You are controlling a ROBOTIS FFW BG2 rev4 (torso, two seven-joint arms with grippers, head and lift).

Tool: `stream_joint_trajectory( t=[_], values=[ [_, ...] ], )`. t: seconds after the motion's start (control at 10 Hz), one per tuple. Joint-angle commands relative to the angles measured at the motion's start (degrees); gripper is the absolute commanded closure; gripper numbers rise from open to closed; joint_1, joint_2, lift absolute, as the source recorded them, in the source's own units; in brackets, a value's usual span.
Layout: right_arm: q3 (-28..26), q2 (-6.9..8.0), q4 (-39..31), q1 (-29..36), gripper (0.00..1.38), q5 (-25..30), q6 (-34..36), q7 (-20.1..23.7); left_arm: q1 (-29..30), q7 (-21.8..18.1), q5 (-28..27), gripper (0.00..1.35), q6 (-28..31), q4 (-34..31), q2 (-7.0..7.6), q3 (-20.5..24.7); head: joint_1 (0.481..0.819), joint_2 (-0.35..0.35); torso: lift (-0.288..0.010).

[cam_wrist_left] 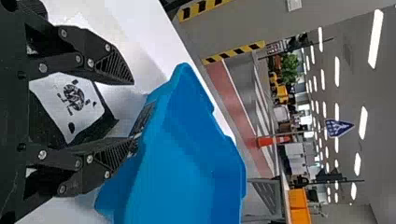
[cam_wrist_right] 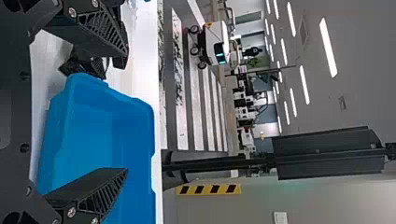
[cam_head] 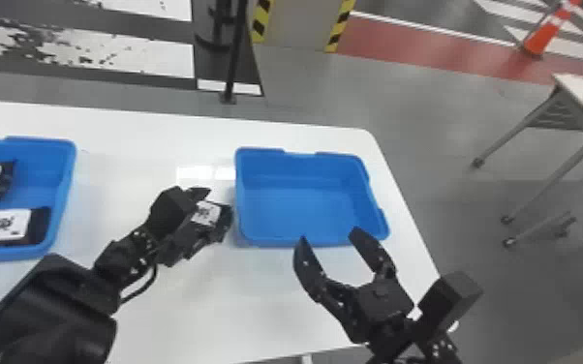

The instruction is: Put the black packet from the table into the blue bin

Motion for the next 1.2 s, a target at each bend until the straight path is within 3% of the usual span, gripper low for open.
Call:
stream_joint_trajectory(
  t=[0.0, 0.4, 0.5, 0.6, 0.7, 0.9, 1.1],
  values=[
    [0.00, 0.00, 0.01, -0.02, 0.14, -0.04, 0.04, 0.02, -0.52, -0.01, 0.17, 0.16, 2.60, 0.00, 0.00, -0.17, 0.695, -0.331, -0.110],
    [0.00, 0.00, 0.44, -0.16, 0.14, -0.50, 0.04, 0.11, -1.78, 0.08, 0.86, 0.18, 11.18, 0.00, -0.09, 0.97, 0.695, -0.306, -0.110],
    [0.00, 0.00, 0.44, -0.16, 0.14, -0.50, 0.04, 0.20, -1.64, 0.08, 2.46, 0.26, 13.29, 0.00, -0.09, 0.85, 0.695, -0.296, -0.110],
    [0.00, 0.00, 0.58, -0.30, 0.14, -0.61, 0.04, 0.20, -1.64, -0.18, 4.86, 0.48, 16.81, 0.00, -0.17, 0.85, 0.695, -0.293, -0.110],
    [0.00, 0.00, 0.86, -0.16, 0.14, -1.18, 0.04, 0.20, -1.50, -0.36, 4.97, 0.83, 17.23, 0.00, -0.09, 1.08, 0.695, -0.291, -0.110],
    [0.00, 0.00, 0.86, -0.16, 0.14, -1.18, 0.04, 0.29, -1.08, -0.89, 4.63, 1.17, 16.10, 0.00, 0.00, 2.00, 0.695, -0.288, -0.110],
    [0.11, 0.00, 0.86, -0.16, 0.14, -1.18, 0.04, 0.37, -1.50, -1.59, 3.37, 1.22, 10.62, 0.00, 0.53, 2.23, 0.695, -0.282, -0.110]
  ],
)
